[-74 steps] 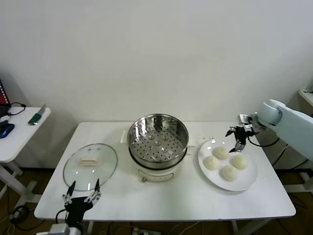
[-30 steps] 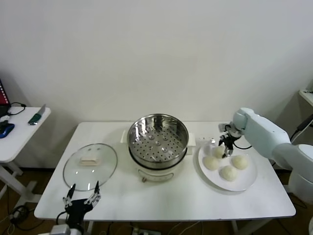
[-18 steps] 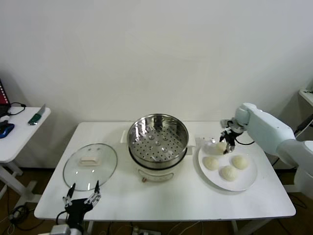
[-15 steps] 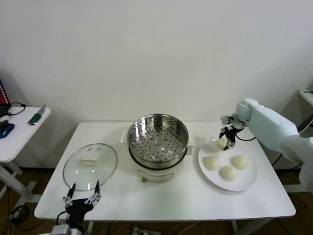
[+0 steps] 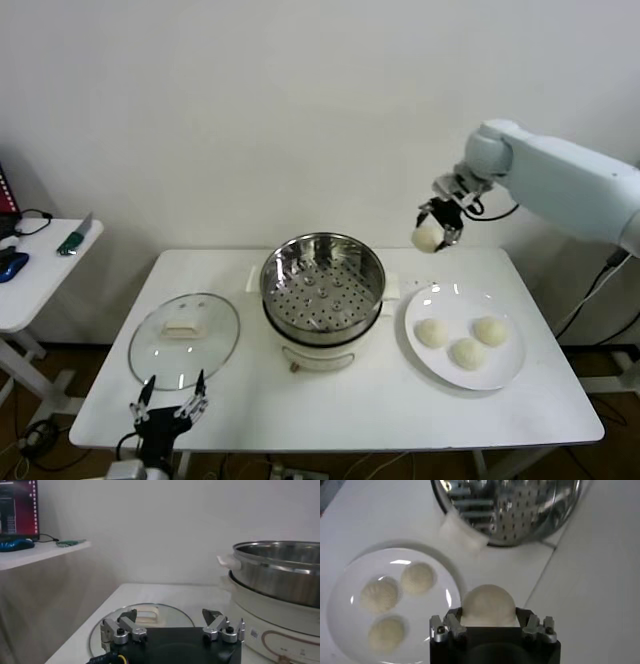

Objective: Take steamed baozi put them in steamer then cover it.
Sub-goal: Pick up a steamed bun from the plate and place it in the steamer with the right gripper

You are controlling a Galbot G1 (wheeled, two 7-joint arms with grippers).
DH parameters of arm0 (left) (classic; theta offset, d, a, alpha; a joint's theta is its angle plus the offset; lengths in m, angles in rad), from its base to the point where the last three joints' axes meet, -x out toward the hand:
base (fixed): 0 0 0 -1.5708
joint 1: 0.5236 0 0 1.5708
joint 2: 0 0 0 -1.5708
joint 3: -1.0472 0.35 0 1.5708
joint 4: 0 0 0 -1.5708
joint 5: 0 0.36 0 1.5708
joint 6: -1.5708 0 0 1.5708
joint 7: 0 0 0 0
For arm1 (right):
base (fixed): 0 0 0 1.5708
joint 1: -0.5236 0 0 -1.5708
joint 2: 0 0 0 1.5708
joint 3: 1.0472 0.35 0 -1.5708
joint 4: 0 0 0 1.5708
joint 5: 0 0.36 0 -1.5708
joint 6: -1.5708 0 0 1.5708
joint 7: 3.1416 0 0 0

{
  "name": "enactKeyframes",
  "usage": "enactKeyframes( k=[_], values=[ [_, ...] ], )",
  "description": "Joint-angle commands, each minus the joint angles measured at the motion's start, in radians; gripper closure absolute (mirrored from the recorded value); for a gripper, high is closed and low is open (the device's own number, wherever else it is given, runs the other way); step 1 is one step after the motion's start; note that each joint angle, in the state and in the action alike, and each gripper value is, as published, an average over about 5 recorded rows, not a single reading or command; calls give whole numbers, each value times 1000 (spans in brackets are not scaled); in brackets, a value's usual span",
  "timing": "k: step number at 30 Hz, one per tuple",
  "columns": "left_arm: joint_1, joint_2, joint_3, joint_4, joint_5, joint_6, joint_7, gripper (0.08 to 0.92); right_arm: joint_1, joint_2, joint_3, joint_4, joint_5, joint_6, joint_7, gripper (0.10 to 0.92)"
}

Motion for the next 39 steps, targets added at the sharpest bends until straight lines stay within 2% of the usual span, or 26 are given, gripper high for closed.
enactKeyframes(
  k=[1,8,21,39],
  values=[
    [-2,2,0,-2,1,1,0,177,213,82,-129,320,18,63,31,305],
    [8,12,-1,-15,1,3,-1,177,93,207,-105,290,-135,112,100,305],
    [45,31,1,-28,1,-5,-4,177,-173,360,7,-39,-430,194,194,304],
    [44,31,-1,-18,1,-14,-7,177,-270,425,68,-251,-501,253,241,304]
  ],
)
